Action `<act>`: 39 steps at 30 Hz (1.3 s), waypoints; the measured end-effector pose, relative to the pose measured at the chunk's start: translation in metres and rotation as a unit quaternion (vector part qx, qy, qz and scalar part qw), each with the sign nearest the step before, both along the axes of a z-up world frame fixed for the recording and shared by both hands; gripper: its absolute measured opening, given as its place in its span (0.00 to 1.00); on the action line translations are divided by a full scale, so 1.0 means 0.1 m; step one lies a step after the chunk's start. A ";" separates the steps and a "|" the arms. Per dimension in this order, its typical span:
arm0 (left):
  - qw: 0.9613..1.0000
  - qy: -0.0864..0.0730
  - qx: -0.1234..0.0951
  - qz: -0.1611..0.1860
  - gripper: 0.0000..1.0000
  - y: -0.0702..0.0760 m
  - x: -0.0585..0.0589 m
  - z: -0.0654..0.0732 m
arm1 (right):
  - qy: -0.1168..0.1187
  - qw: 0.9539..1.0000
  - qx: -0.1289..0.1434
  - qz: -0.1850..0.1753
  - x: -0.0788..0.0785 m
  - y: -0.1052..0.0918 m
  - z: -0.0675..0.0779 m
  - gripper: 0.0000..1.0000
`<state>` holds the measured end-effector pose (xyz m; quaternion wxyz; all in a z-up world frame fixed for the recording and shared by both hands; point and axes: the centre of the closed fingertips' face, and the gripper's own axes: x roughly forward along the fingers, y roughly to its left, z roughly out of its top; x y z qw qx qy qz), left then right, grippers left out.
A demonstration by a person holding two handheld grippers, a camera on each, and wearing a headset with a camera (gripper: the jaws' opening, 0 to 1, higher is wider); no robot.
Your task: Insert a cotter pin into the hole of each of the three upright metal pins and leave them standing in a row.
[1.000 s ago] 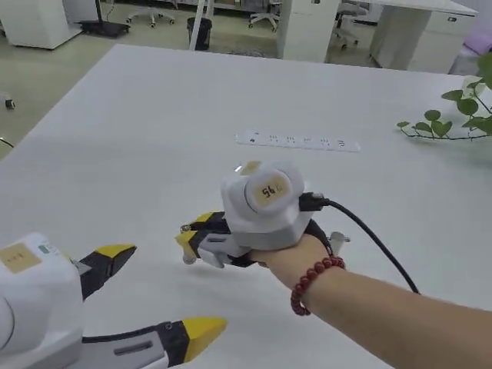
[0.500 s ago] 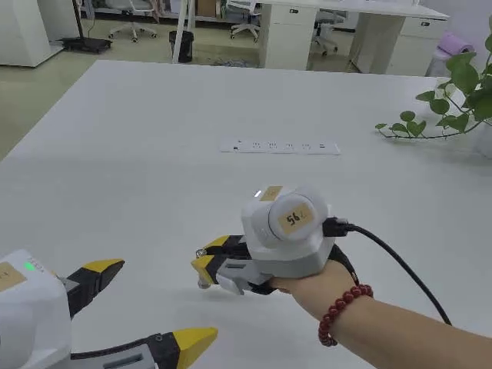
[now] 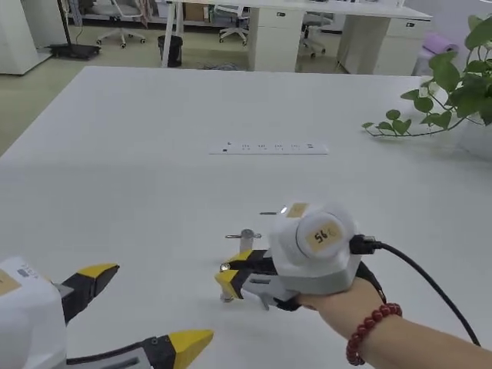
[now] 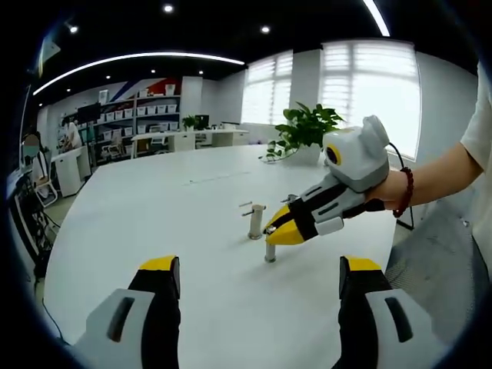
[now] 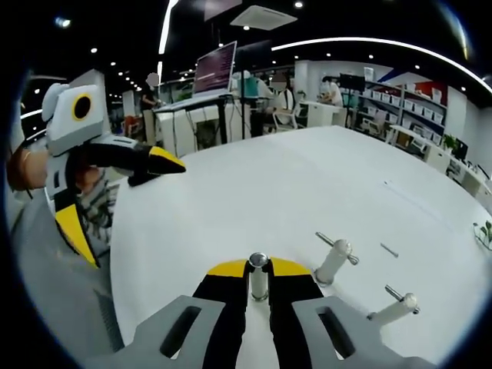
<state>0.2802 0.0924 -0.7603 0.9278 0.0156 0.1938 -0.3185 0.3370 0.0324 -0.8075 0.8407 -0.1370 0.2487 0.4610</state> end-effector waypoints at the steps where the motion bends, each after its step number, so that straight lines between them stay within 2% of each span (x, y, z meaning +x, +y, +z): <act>1: 1.000 0.000 0.001 0.000 0.85 0.00 0.00 0.00 | -0.001 1.000 -0.001 0.000 -0.01 -0.01 -0.01 0.10; 12: 1.000 0.002 0.002 -0.001 0.83 -0.01 -0.02 -0.01 | 0.006 1.000 -0.002 0.009 -0.10 -0.12 -0.14 0.10; 26: 1.000 0.006 0.005 0.001 0.83 -0.01 -0.02 -0.04 | 0.000 1.000 0.015 0.022 -0.12 -0.13 -0.13 0.11; 29: 1.000 0.008 0.005 0.001 0.83 -0.01 -0.02 -0.04 | -0.002 1.000 0.006 0.028 -0.13 -0.14 -0.17 0.11; 31: 1.000 0.008 0.006 0.001 0.83 -0.01 -0.02 -0.04 | -0.003 1.000 0.000 0.030 -0.15 -0.14 -0.21 0.12; 34: 1.000 0.009 0.007 0.002 0.83 0.00 -0.03 -0.04 | -0.001 0.999 0.010 0.031 -0.18 -0.13 -0.21 0.16; 39: 1.000 0.011 0.009 0.003 0.83 0.02 -0.02 -0.05 | 0.002 1.000 0.012 0.026 -0.20 -0.17 -0.23 0.18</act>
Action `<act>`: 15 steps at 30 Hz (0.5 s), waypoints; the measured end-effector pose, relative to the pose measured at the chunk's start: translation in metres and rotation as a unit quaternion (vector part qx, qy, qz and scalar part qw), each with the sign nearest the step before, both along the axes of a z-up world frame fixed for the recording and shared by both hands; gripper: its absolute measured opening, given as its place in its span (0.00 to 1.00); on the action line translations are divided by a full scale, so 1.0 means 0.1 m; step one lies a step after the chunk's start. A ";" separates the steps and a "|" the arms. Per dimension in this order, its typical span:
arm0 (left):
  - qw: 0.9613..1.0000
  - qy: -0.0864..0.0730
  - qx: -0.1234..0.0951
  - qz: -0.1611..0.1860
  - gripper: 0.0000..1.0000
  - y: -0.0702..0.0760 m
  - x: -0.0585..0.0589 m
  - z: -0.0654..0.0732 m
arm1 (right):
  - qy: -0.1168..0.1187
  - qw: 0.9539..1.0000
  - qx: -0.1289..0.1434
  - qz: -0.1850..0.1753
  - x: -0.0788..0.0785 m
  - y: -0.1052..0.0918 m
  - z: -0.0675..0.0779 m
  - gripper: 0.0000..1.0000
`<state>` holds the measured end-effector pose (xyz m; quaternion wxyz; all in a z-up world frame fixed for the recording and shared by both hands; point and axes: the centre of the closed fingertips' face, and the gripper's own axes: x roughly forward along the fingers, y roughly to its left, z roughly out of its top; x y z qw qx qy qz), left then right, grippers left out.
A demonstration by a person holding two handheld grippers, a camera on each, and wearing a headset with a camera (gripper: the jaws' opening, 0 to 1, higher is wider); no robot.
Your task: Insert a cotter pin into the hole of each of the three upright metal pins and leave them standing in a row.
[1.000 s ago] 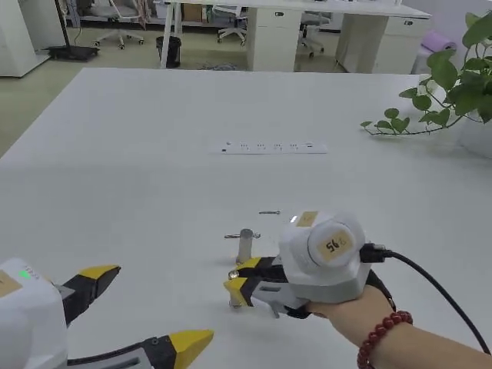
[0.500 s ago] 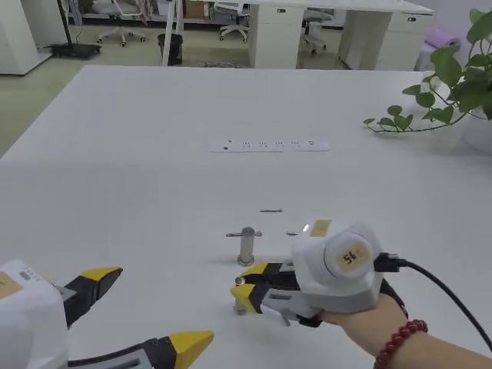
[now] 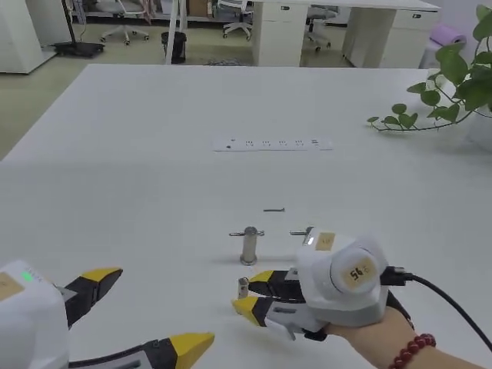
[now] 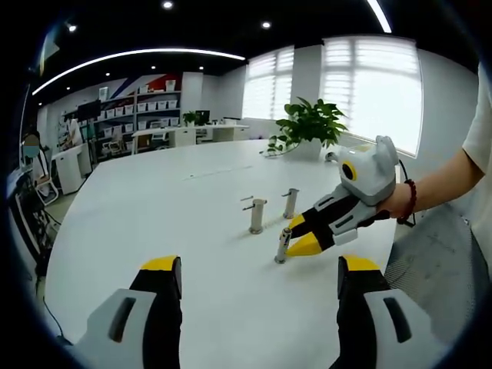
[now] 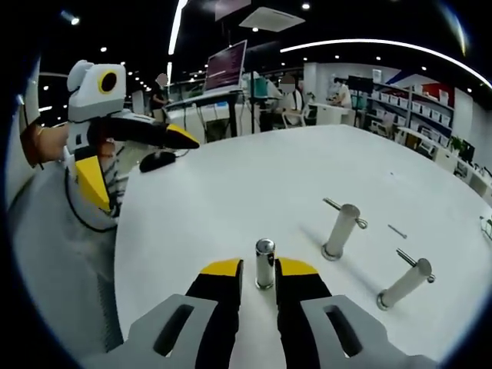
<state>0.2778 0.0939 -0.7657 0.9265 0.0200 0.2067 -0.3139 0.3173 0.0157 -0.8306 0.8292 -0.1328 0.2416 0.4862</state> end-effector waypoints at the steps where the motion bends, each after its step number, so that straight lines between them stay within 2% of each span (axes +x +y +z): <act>1: 1.000 0.000 0.000 0.000 0.83 0.00 0.00 0.00 | 0.001 1.000 0.002 -0.001 0.00 -0.01 0.01 0.19; 6: 1.000 0.001 0.000 0.000 0.83 -0.01 0.00 0.00 | 0.005 1.000 0.015 -0.013 0.01 -0.06 0.06 0.21; 10: 1.000 0.000 -0.002 0.000 0.84 -0.02 0.01 0.00 | 0.021 0.999 0.027 -0.021 -0.01 -0.09 0.13 0.25; 15: 1.000 -0.003 0.000 0.000 0.85 -0.02 0.01 0.00 | 0.027 0.998 0.045 -0.021 -0.03 -0.12 0.28 0.29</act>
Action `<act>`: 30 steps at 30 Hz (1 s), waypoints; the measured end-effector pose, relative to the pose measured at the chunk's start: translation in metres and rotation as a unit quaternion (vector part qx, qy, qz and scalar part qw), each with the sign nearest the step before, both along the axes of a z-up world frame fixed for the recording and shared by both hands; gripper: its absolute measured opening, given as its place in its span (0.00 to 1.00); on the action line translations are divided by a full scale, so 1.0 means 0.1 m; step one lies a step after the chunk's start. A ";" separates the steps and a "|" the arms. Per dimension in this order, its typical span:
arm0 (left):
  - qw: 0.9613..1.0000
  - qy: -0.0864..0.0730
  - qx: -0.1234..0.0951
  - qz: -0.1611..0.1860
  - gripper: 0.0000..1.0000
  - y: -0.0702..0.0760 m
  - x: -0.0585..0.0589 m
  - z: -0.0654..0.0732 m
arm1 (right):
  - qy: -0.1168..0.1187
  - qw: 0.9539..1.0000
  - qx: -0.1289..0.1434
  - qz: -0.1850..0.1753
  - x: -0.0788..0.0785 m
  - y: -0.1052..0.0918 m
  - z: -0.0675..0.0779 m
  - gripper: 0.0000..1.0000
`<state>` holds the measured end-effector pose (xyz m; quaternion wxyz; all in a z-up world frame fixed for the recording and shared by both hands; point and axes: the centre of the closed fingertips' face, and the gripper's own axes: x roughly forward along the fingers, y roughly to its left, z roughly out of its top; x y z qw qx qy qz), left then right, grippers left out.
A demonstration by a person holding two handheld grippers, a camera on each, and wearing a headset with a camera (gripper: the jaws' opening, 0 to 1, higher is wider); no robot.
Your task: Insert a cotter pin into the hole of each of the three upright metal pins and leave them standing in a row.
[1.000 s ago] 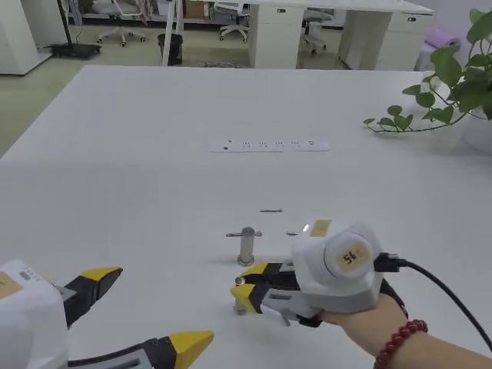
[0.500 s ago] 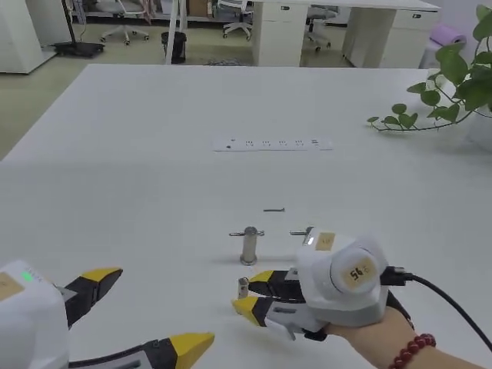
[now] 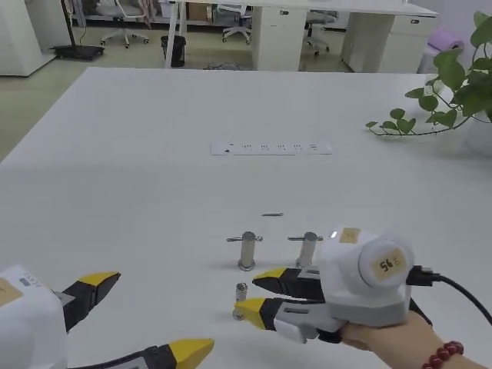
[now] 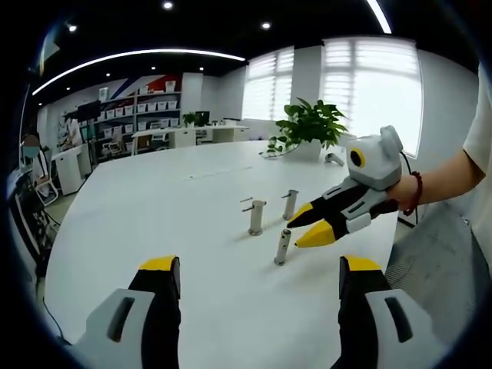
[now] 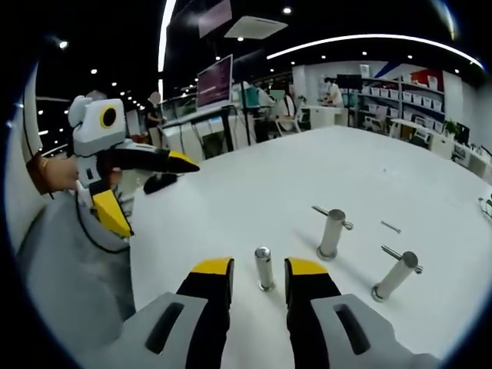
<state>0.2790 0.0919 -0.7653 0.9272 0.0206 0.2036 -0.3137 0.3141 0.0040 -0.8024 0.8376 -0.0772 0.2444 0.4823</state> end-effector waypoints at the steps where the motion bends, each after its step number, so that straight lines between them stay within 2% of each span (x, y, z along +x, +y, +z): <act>1: 1.000 -0.001 0.002 -0.001 0.85 0.00 0.00 0.00 | 0.000 1.000 0.002 0.001 0.00 0.00 0.03 0.30; 7: 1.000 -0.005 -0.004 0.002 0.86 0.00 0.01 0.02 | -0.001 1.000 0.012 0.007 0.03 -0.02 0.27 0.32; 13: 1.000 -0.005 -0.005 0.004 0.85 0.00 0.01 0.02 | -0.009 1.000 0.018 0.002 0.18 -0.10 0.48 0.32; 21: 1.000 -0.007 -0.007 0.005 0.85 0.01 0.02 0.02 | -0.005 1.000 0.000 0.007 0.36 -0.21 0.53 0.29; 24: 1.000 -0.006 -0.005 0.002 0.85 0.00 0.02 0.01 | -0.009 1.000 -0.009 0.004 0.49 -0.27 0.53 0.28; 30: 1.000 -0.015 -0.005 -0.007 0.84 -0.05 0.03 0.02 | -0.007 1.000 -0.019 -0.008 0.74 -0.35 0.54 0.26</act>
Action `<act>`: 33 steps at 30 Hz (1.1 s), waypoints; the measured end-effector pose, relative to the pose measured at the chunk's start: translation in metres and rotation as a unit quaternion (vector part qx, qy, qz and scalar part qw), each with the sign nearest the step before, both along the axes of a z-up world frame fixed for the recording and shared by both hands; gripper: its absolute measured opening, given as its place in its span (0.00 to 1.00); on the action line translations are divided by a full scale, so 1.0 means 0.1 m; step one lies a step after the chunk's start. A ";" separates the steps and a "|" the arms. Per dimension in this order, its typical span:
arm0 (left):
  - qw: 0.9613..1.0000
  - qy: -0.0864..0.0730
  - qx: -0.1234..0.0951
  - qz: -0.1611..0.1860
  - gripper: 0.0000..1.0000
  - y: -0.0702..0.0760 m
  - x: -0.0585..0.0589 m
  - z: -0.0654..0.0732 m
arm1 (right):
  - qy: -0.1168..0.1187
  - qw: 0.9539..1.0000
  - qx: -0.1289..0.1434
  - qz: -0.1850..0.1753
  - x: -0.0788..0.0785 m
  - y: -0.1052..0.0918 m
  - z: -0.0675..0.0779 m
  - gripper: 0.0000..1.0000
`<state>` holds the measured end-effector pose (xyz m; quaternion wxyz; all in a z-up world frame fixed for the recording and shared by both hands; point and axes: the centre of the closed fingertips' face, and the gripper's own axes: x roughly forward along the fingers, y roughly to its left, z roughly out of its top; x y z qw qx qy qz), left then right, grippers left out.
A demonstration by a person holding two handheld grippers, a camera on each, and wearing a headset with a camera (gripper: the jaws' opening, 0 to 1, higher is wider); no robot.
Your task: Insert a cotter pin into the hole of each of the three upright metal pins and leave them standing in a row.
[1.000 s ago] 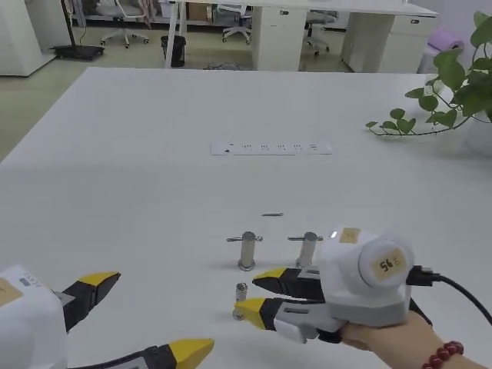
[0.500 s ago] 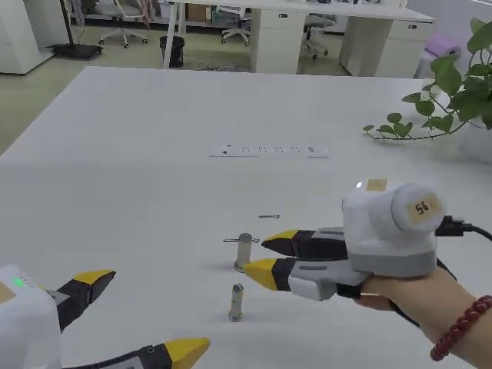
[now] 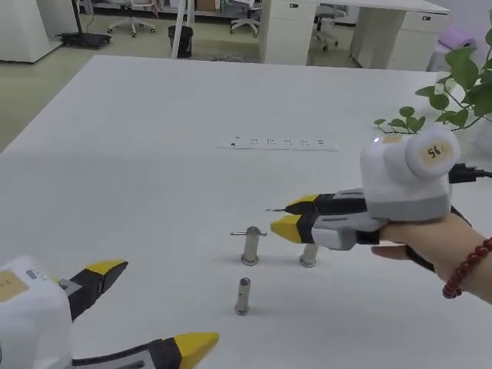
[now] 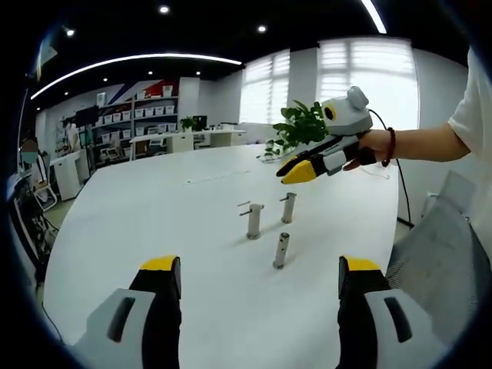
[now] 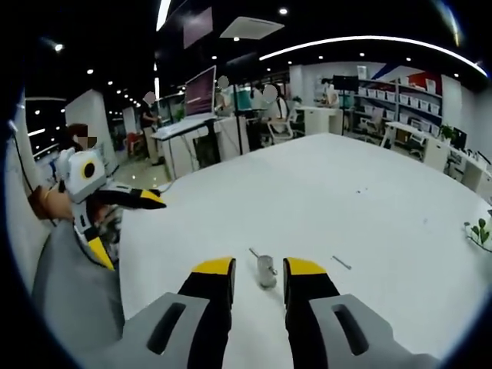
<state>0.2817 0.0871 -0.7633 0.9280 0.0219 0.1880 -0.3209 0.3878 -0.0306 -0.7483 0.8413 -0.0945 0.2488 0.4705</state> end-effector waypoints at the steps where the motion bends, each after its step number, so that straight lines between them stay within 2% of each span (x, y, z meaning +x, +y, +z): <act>1: 1.000 -0.001 -0.001 0.000 0.84 0.00 0.00 0.00 | 0.000 1.000 -0.005 -0.002 0.05 -0.02 -0.01 0.26; 4: 1.000 -0.002 -0.006 0.001 0.84 -0.01 0.02 0.01 | 0.013 1.000 -0.006 -0.016 0.18 -0.07 -0.04 0.25; 6: 1.000 -0.006 -0.020 0.002 0.84 -0.01 0.04 0.05 | 0.016 1.000 -0.007 -0.017 0.26 -0.09 -0.06 0.24; 10: 0.999 -0.016 -0.032 0.001 0.85 -0.02 0.05 0.11 | 0.024 0.999 -0.024 -0.025 0.42 -0.16 -0.16 0.23; 14: 0.999 -0.010 -0.030 -0.001 0.87 -0.02 0.06 0.08 | 0.031 0.998 -0.042 -0.024 0.61 -0.23 -0.29 0.23; 18: 0.999 -0.006 -0.031 0.005 0.93 -0.02 0.09 0.07 | 0.041 0.997 -0.066 -0.015 0.73 -0.25 -0.42 0.22; 22: 0.999 -0.007 -0.032 0.007 0.97 -0.02 0.11 0.08 | 0.041 0.995 -0.092 -0.002 0.84 -0.26 -0.56 0.21; 25: 1.000 -0.005 -0.028 0.006 0.98 -0.02 0.12 0.07 | 0.046 0.992 -0.116 0.003 0.93 -0.30 -0.71 0.21; 29: 1.000 -0.007 -0.028 0.008 0.99 -0.01 0.15 0.07 | 0.041 0.990 -0.137 0.016 1.02 -0.32 -0.85 0.21; 33: 0.999 -0.007 -0.033 0.014 0.99 0.00 0.17 0.07 | 0.044 0.989 -0.143 0.014 1.13 -0.34 -0.96 0.19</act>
